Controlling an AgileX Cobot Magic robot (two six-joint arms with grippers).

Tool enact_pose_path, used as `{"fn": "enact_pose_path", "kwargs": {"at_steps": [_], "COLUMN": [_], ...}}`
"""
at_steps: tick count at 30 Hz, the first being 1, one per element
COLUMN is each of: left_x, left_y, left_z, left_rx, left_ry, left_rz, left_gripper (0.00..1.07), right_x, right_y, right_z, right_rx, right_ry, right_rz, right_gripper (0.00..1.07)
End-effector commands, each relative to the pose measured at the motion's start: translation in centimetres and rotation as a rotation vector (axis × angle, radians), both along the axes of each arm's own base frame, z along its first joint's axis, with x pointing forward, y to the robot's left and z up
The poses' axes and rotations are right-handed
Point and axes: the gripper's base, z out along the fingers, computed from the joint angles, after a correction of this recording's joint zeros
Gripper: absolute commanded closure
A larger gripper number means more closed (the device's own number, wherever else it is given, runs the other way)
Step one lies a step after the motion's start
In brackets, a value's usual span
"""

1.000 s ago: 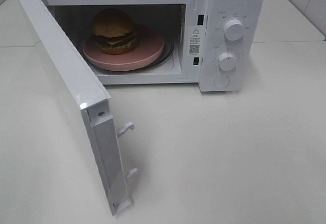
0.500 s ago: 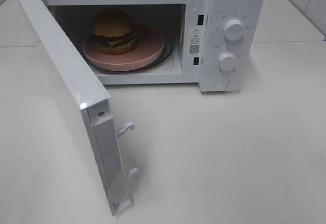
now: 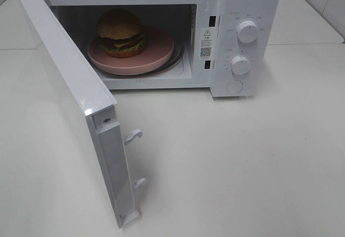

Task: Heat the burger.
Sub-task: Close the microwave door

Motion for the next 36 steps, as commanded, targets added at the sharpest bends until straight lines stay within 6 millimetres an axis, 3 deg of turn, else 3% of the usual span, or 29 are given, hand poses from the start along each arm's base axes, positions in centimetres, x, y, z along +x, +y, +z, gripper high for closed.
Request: {"fn": "enact_pose_path", "kwargs": {"at_steps": [1,22,28,31,32,33,34,35,36], "left_x": [-0.1,0.3,1.6,3.6,5.0,5.0,6.4,7.1,7.1], "left_y": [0.0,-0.1,0.1,0.2,0.4,0.4,0.6,0.7,0.7], "left_z": [-0.1,0.1,2.5,3.3,3.8,3.8,3.9,3.9,3.9], "left_rx": [-0.007,-0.020,-0.023,-0.024,-0.008,-0.008,0.013,0.019,0.019], "left_ry": [-0.011,0.014,-0.090,-0.125,-0.164,-0.164,-0.214,-0.235,-0.235], "left_rz": [0.000,-0.002,0.008,0.016,0.018,0.018,0.023,0.025,0.025], "left_gripper": [0.07,0.07,0.09,0.15,0.28,0.28,0.51,0.62,0.62], "right_x": [-0.3,-0.3,-0.3,-0.3,-0.3,-0.3,-0.3,-0.3,-0.3], "right_y": [0.0,0.0,0.0,0.0,0.0,0.0,0.0,0.0,0.0], "right_z": [-0.1,-0.1,-0.1,-0.1,-0.1,-0.1,-0.1,-0.1,-0.1], "right_rx": [-0.007,-0.007,-0.007,-0.007,-0.007,-0.007,-0.007,-0.007,-0.007], "right_ry": [-0.027,-0.027,-0.027,-0.027,-0.027,-0.027,-0.027,-0.027,-0.027], "right_rz": [0.001,0.001,0.001,0.001,0.001,0.001,0.001,0.001,0.001], "right_gripper": [0.66,0.66,0.66,0.66,0.66,0.66,0.66,0.66,0.66]}}
